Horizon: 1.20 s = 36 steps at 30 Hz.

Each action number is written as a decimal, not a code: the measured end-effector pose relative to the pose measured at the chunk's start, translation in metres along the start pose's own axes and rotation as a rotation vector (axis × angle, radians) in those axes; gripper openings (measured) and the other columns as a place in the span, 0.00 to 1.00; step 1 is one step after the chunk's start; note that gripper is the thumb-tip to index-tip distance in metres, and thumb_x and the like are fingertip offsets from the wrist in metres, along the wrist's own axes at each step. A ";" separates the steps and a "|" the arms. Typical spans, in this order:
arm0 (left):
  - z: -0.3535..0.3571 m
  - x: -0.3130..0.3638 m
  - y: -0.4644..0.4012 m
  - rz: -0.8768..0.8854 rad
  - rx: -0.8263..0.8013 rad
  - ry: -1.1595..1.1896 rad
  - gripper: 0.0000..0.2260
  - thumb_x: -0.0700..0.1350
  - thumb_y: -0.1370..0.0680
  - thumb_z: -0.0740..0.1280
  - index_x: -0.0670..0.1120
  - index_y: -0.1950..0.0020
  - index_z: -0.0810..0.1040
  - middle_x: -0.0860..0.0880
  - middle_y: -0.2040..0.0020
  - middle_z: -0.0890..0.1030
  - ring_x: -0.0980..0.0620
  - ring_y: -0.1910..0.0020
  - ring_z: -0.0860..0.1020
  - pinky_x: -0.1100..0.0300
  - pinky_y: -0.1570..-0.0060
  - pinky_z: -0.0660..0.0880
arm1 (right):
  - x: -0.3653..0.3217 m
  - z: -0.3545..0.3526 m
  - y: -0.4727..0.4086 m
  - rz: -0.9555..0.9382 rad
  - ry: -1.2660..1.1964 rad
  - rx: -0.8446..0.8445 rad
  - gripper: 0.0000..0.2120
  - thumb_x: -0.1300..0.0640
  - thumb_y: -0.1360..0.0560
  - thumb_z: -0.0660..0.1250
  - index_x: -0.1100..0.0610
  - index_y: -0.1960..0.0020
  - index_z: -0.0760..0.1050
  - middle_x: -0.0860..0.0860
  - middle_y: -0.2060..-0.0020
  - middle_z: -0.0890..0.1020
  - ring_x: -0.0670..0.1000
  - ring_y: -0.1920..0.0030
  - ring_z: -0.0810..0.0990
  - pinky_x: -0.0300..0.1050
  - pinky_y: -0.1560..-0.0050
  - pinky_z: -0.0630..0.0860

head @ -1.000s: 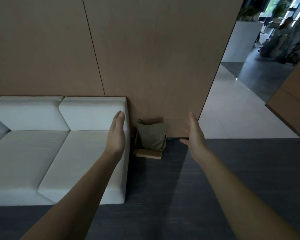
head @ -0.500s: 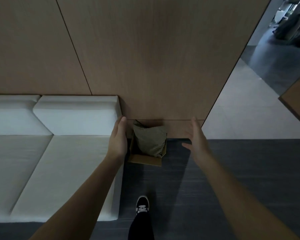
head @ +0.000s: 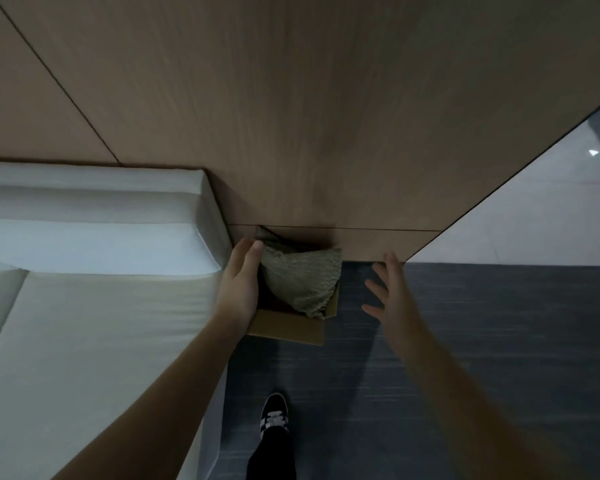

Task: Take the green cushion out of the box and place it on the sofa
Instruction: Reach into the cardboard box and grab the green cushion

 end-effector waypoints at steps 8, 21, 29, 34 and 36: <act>0.035 -0.075 -0.124 -0.097 0.006 0.006 0.14 0.51 0.20 0.63 0.51 0.35 0.74 0.59 0.47 0.78 0.65 0.48 0.74 0.70 0.51 0.68 | 0.036 0.005 -0.138 0.088 0.094 0.013 0.28 0.35 0.23 0.53 0.44 0.25 0.59 0.48 0.26 0.67 0.51 0.33 0.71 0.64 0.32 0.68; 0.098 -0.224 -0.319 0.081 -0.241 -0.868 0.31 0.45 0.21 0.66 0.54 0.22 0.55 0.51 0.20 0.56 0.49 0.23 0.56 0.56 0.30 0.60 | 0.113 0.047 -0.355 -0.193 0.684 -0.216 0.18 0.46 0.23 0.64 0.43 0.34 0.69 0.46 0.36 0.75 0.44 0.40 0.74 0.43 0.42 0.72; 0.098 -0.297 -0.382 0.233 -0.446 -1.606 0.35 0.42 0.22 0.63 0.57 0.21 0.49 0.53 0.19 0.47 0.44 0.21 0.40 0.46 0.25 0.48 | 0.169 0.086 -0.416 -0.485 1.317 -0.421 0.42 0.39 0.31 0.71 0.50 0.23 0.57 0.51 0.27 0.68 0.52 0.28 0.67 0.48 0.30 0.65; 0.105 -0.295 -0.397 0.270 -0.396 -1.741 0.19 0.46 0.21 0.59 0.56 0.29 0.70 0.53 0.29 0.72 0.45 0.28 0.64 0.48 0.31 0.60 | 0.196 0.084 -0.442 -0.468 1.648 -0.397 0.25 0.44 0.31 0.69 0.51 0.37 0.72 0.51 0.46 0.82 0.55 0.46 0.80 0.50 0.48 0.75; 0.111 -0.288 -0.396 0.312 -0.374 -1.708 0.15 0.47 0.21 0.59 0.56 0.35 0.74 0.53 0.37 0.78 0.47 0.34 0.71 0.50 0.33 0.62 | 0.198 0.079 -0.442 -0.450 1.673 -0.365 0.12 0.51 0.26 0.64 0.52 0.44 0.76 0.53 0.52 0.83 0.56 0.52 0.81 0.49 0.54 0.76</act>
Point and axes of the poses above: each hand's wrist, its own y-axis away from the middle knuckle, its own z-axis out of the palm, x = y × z, the point moved 6 cm from there along -y, towards the middle knuckle
